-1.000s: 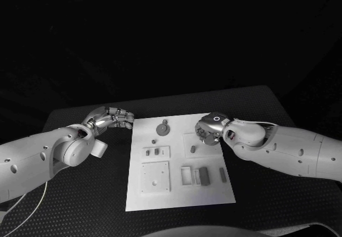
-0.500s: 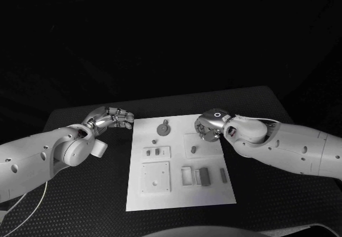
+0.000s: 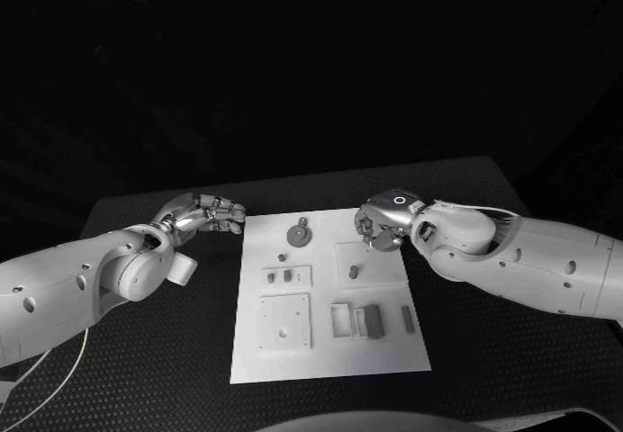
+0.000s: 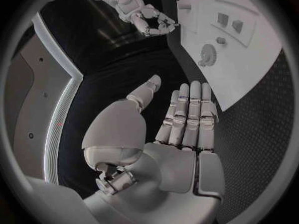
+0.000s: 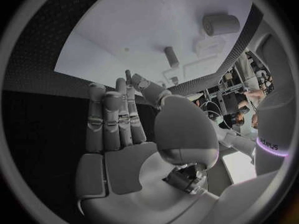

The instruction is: Assemble the parts on the task board

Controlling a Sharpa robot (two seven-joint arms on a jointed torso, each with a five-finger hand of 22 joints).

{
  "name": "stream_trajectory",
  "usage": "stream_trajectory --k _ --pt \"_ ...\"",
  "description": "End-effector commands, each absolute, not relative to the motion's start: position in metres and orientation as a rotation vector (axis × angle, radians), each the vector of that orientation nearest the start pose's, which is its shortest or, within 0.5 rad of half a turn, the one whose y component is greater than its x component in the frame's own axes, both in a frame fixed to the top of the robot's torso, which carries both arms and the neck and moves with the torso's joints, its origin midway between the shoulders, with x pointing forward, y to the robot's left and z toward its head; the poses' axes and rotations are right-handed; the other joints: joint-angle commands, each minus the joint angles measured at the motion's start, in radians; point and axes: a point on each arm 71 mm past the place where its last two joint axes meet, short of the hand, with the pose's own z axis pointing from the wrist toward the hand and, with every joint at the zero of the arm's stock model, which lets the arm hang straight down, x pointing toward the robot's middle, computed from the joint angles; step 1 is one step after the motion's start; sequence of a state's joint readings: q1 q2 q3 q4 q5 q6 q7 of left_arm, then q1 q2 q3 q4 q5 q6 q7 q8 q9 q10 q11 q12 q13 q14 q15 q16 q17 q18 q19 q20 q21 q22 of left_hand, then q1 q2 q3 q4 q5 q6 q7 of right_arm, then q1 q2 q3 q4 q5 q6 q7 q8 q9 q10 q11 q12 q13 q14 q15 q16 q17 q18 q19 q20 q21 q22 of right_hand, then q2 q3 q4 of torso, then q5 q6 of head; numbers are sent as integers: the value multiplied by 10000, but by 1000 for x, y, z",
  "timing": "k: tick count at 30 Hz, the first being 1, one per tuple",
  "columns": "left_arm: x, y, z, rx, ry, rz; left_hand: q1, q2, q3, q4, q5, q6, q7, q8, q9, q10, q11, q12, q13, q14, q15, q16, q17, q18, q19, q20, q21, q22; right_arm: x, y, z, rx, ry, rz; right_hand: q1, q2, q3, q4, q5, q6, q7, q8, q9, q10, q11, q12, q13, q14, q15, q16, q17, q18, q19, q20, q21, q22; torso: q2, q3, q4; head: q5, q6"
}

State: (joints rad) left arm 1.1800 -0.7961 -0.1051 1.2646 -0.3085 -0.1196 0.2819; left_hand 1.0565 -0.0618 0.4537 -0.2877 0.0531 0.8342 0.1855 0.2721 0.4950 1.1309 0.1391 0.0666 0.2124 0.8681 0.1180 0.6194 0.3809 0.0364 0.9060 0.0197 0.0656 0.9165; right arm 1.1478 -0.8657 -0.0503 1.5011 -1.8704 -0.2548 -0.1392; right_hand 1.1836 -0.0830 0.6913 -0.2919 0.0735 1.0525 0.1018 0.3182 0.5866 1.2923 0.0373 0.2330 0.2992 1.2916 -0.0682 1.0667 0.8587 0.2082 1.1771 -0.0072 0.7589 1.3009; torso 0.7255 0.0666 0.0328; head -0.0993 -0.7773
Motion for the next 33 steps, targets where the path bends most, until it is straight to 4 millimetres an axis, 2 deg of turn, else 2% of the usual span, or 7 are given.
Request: stream_trajectory --k 1,11,13,17,33 --pt "514 251 -230 -8634 17052 -13167 95 -5 -80 4 -17 4 49 57 -11 -20 27 10 -11 76 25 -58 12 58 20 29 43 -18 471 -205 -212 -4821 16440 4416 395 291 52 -2 34 24 -5 62 23 113 -76 15 23 -69 -130 41 12 536 6 -32 39 12 -5 1 -24 69 4" --pt "515 250 -231 -8636 17034 -13154 95 -2 -80 5 -17 3 50 58 -13 -20 27 11 -13 79 24 -65 21 58 22 28 43 -23 457 -170 -204 -4944 15884 5857 390 302 56 -2 35 10 -2 59 35 112 -78 9 30 -71 -132 40 18 536 7 -31 38 16 -5 10 -3 312 -48" --pt "515 250 -231 -8640 17010 -13134 95 -1 -79 5 -17 4 50 58 -13 -19 27 12 -14 80 24 -67 24 58 23 28 43 -25 454 -162 -204 -4950 15811 6192 391 304 58 -4 36 7 -1 58 39 112 -79 7 32 -72 -133 41 20 536 7 -32 37 17 -6 7 -5 401 -61" --pt "516 250 -231 -8641 16984 -13126 97 1 -79 4 -17 5 50 60 -13 -17 26 13 -15 83 23 -69 29 59 24 27 43 -28 444 -148 -209 -4934 15788 6826 392 307 60 -5 36 2 0 57 43 111 -79 4 34 -72 -134 41 22 536 8 -32 37 18 -8 7 -9 584 -128" --pt "518 251 -231 -8703 16918 -13039 104 1 -78 2 -17 16 46 69 -14 -3 20 22 -18 94 20 -86 56 59 30 25 43 -42 423 -114 -241 -5330 15924 7842 400 323 68 -14 36 -28 6 51 67 99 -78 -12 45 -74 -134 44 35 536 9 -38 34 26 0 0 12 1079 -349"
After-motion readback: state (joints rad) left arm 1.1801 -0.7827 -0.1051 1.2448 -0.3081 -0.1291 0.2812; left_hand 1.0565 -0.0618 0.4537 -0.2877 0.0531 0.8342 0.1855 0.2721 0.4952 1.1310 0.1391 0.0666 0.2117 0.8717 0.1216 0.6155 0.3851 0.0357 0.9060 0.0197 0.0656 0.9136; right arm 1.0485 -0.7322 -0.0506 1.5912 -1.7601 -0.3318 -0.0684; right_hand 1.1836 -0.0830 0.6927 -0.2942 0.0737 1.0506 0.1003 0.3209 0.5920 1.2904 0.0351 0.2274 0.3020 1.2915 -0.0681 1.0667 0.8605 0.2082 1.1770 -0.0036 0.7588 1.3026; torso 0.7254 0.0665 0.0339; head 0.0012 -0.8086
